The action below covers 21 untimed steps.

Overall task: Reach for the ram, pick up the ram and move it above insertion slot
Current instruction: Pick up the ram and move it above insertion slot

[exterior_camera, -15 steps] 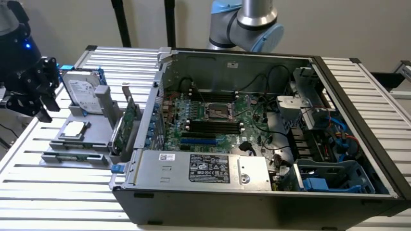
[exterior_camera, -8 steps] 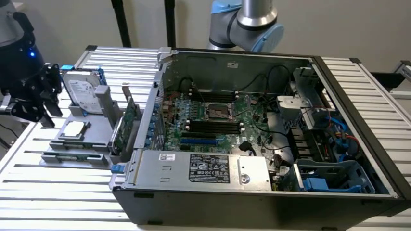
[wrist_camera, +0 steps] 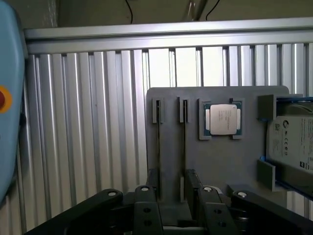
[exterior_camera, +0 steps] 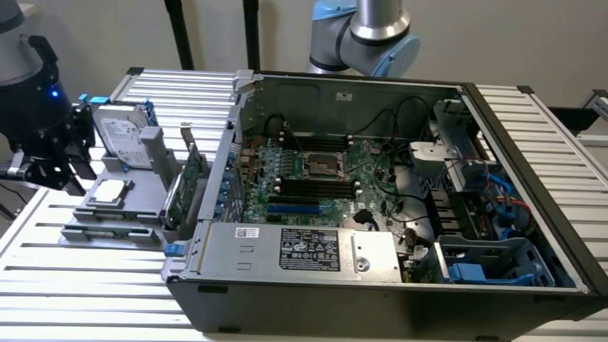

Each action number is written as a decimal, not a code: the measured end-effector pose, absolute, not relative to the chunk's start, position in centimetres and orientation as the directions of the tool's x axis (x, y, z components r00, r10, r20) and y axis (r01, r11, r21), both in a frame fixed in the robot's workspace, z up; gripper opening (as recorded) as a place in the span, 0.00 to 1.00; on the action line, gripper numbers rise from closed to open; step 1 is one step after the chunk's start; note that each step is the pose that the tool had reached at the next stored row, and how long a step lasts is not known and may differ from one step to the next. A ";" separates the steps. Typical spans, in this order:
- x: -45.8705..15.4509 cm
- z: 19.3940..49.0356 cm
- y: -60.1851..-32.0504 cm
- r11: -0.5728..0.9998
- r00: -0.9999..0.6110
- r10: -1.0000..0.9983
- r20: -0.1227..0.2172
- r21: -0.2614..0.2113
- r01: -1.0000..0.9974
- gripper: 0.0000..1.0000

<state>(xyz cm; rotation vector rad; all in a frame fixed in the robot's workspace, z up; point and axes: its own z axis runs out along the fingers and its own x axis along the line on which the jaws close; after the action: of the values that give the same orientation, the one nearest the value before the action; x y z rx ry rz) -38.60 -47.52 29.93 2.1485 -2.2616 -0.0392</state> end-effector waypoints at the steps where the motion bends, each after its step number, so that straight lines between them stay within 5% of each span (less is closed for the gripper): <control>1: -38.6 29.8 -47.5 0.051 -0.051 -0.999 -0.001 0.033 -0.998 0.36; 21: -38.6 26.1 -47.9 0.050 -0.050 -0.999 -0.001 0.033 -0.998 0.36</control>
<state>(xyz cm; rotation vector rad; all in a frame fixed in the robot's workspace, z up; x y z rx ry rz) -38.59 -47.87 26.11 2.1496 -2.2605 -0.0391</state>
